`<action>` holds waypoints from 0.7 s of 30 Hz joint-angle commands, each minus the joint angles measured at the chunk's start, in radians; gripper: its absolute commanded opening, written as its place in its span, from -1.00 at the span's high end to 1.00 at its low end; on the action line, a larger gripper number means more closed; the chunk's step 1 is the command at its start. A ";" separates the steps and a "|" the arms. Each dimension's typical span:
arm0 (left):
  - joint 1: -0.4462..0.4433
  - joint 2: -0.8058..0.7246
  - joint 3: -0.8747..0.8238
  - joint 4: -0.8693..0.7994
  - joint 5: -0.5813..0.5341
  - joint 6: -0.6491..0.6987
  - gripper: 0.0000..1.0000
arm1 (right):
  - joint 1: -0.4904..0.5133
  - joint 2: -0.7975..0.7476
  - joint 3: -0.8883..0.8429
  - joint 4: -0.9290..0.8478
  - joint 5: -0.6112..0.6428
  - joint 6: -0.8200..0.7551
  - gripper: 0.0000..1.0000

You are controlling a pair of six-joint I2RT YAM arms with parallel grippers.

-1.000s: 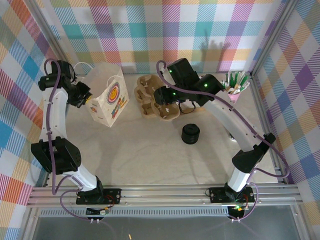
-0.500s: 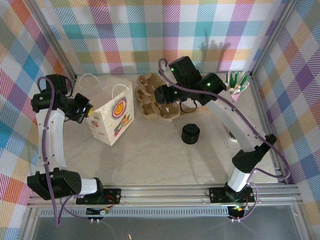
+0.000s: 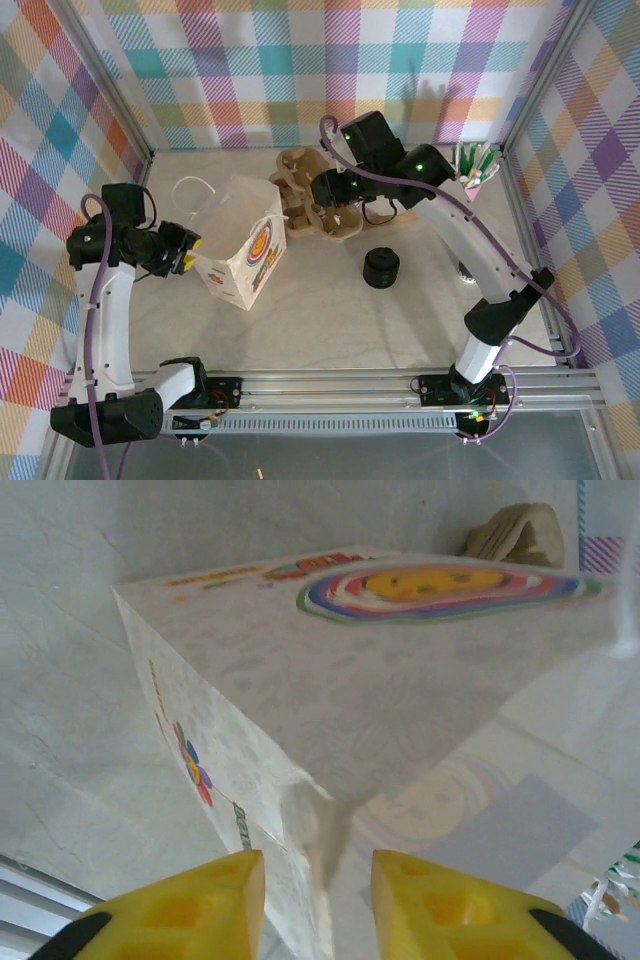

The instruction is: Pack the takeout coffee

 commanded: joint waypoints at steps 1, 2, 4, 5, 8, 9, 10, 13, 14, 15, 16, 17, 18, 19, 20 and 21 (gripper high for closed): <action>-0.006 0.017 0.152 -0.122 -0.086 0.084 0.31 | -0.007 -0.012 0.016 -0.021 -0.008 0.010 0.29; -0.006 0.037 0.207 -0.146 -0.102 0.118 0.31 | -0.007 -0.013 0.014 -0.022 -0.007 0.010 0.29; -0.006 0.075 0.314 -0.171 -0.117 0.178 0.31 | -0.007 -0.018 0.011 -0.027 -0.001 0.013 0.29; -0.007 0.098 0.379 -0.179 -0.132 0.207 0.31 | -0.007 -0.022 0.009 -0.028 0.007 0.013 0.29; -0.006 0.158 0.532 -0.138 -0.148 0.325 0.34 | -0.008 -0.035 0.006 -0.039 0.030 0.013 0.29; -0.006 0.177 0.557 -0.104 -0.140 0.361 0.34 | -0.009 -0.042 0.003 -0.042 0.036 0.012 0.29; -0.007 0.193 0.568 -0.077 -0.127 0.388 0.35 | -0.010 -0.048 -0.001 -0.045 0.040 0.012 0.29; -0.010 0.245 0.570 0.001 -0.103 0.459 0.35 | -0.014 -0.068 -0.011 -0.060 0.053 0.013 0.29; -0.015 0.258 0.563 0.023 -0.105 0.484 0.36 | -0.017 -0.076 -0.016 -0.065 0.056 0.013 0.29; -0.022 0.266 0.551 0.047 -0.104 0.523 0.36 | -0.020 -0.083 -0.022 -0.069 0.059 0.013 0.29; -0.035 0.268 0.532 0.072 -0.113 0.552 0.36 | -0.022 -0.090 -0.028 -0.071 0.061 0.011 0.29; -0.049 0.265 0.510 0.096 -0.127 0.582 0.36 | -0.026 -0.099 -0.040 -0.072 0.062 0.015 0.29; -0.060 0.268 0.492 0.114 -0.127 0.616 0.36 | -0.029 -0.106 -0.044 -0.078 0.062 0.016 0.29; -0.068 0.273 0.480 0.124 -0.122 0.648 0.35 | -0.033 -0.111 -0.049 -0.084 0.060 0.015 0.28; -0.074 0.281 0.478 0.126 -0.120 0.676 0.35 | -0.035 -0.113 -0.049 -0.089 0.059 0.014 0.28; -0.081 0.296 0.481 0.121 -0.113 0.710 0.35 | -0.036 -0.115 -0.049 -0.098 0.059 0.013 0.28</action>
